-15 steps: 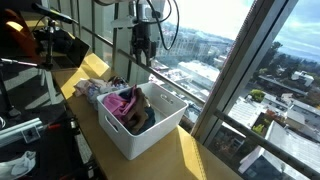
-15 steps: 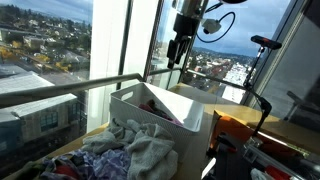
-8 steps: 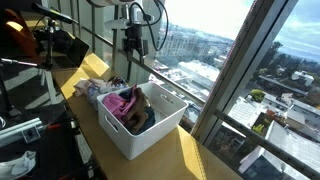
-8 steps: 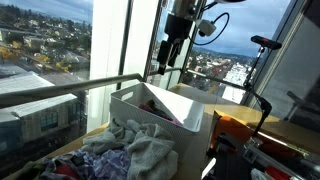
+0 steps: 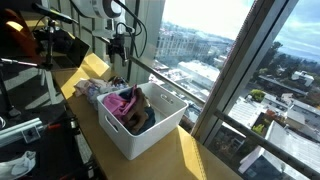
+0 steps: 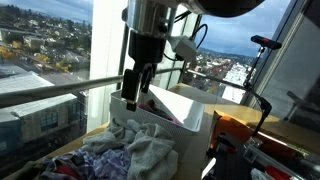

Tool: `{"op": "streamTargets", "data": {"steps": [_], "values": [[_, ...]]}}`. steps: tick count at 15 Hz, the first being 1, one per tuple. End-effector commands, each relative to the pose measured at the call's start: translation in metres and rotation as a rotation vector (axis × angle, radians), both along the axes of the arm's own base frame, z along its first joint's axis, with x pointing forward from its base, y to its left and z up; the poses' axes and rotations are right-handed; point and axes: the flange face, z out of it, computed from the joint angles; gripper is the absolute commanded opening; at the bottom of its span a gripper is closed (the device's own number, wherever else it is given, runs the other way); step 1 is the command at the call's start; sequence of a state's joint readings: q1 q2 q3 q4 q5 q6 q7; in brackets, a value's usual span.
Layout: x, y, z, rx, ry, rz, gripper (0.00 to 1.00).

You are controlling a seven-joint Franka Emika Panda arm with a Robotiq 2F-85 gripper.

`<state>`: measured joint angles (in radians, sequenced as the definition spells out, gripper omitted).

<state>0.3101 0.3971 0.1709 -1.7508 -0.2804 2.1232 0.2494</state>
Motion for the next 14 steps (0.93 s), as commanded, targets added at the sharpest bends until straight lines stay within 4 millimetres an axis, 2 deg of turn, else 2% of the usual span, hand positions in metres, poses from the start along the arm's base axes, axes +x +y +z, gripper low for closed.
{"op": "streamTargets", "data": {"steps": [1, 10, 14], "values": [[0.011, 0.012, -0.028, 0.022, 0.035, 0.007, 1.0], [0.017, 0.017, -0.101, 0.037, 0.132, -0.017, 1.0], [0.023, 0.026, -0.158, 0.068, 0.122, -0.003, 1.0]]}}
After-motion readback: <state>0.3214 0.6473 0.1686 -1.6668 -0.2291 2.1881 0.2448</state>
